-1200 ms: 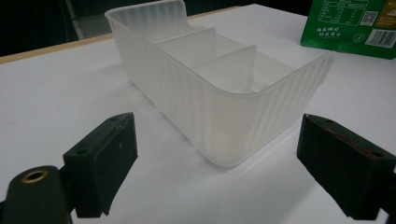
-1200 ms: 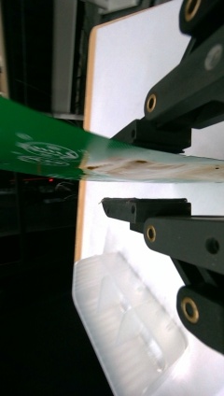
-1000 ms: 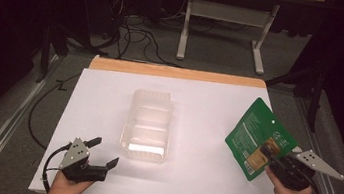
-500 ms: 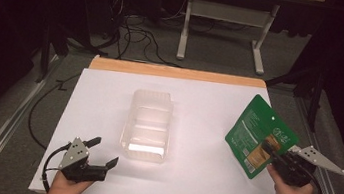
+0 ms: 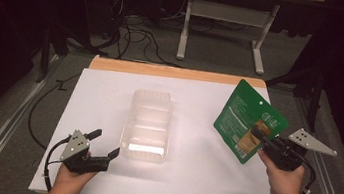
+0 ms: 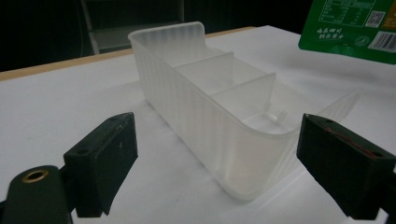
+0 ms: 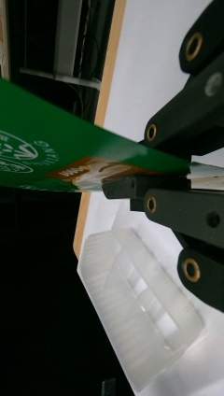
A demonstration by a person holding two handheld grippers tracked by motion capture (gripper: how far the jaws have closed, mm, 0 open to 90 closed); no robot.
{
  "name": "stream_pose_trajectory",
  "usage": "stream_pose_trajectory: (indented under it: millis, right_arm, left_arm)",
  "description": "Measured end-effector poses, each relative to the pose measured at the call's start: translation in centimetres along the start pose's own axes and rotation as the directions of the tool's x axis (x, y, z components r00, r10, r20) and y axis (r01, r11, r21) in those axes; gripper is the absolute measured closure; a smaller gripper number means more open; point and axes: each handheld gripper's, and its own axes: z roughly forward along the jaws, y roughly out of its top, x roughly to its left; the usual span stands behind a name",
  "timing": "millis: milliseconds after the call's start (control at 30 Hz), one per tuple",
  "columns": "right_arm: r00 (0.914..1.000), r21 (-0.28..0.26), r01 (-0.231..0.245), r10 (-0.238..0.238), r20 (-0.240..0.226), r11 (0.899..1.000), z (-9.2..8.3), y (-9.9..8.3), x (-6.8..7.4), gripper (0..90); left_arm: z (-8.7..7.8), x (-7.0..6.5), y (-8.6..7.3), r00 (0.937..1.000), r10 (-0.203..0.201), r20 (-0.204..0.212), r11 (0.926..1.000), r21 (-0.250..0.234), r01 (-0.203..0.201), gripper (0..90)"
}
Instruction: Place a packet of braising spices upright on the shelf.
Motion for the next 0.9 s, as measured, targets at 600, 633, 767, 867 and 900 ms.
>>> stream_pose_trajectory:
  millis: [600, 633, 767, 867, 900]
  right_arm:
    - [0.9827, -0.027, 0.051, -0.054, -0.177, 0.998, 4.5, 2.4, 2.9, 90.0]
    - [0.9810, -0.030, 0.052, -0.057, -0.185, 0.998, 4.9, 2.6, 3.2, 90.0]
    - [0.9666, -0.046, 0.061, -0.070, -0.247, 0.997, 6.4, 3.2, 4.5, 90.0]
    - [0.9560, -0.049, 0.071, -0.082, -0.281, 0.996, 7.5, 3.6, 5.8, 90.0]
    - [0.9510, -0.050, 0.078, -0.089, -0.296, 0.996, 8.0, 3.7, 6.3, 90.0]
  left_arm:
    - [-2.2, 0.0, -1.0, 0.9997, 0.024, 0.007, 0.9994, 0.024, -0.024, 12.6]
    - [-2.4, 0.0, -1.0, 0.9997, 0.025, 0.005, 0.9994, 0.025, -0.026, 12.5]
    - [-3.3, 0.1, -1.3, 0.9995, 0.028, -0.009, 0.9992, 0.029, -0.028, 12.6]
    - [-3.8, 0.2, -1.5, 0.9996, 0.021, -0.019, 0.9995, 0.025, -0.020, 12.6]
    - [-3.9, 0.2, -1.5, 0.9997, 0.017, -0.020, 0.9996, 0.025, -0.016, 12.6]
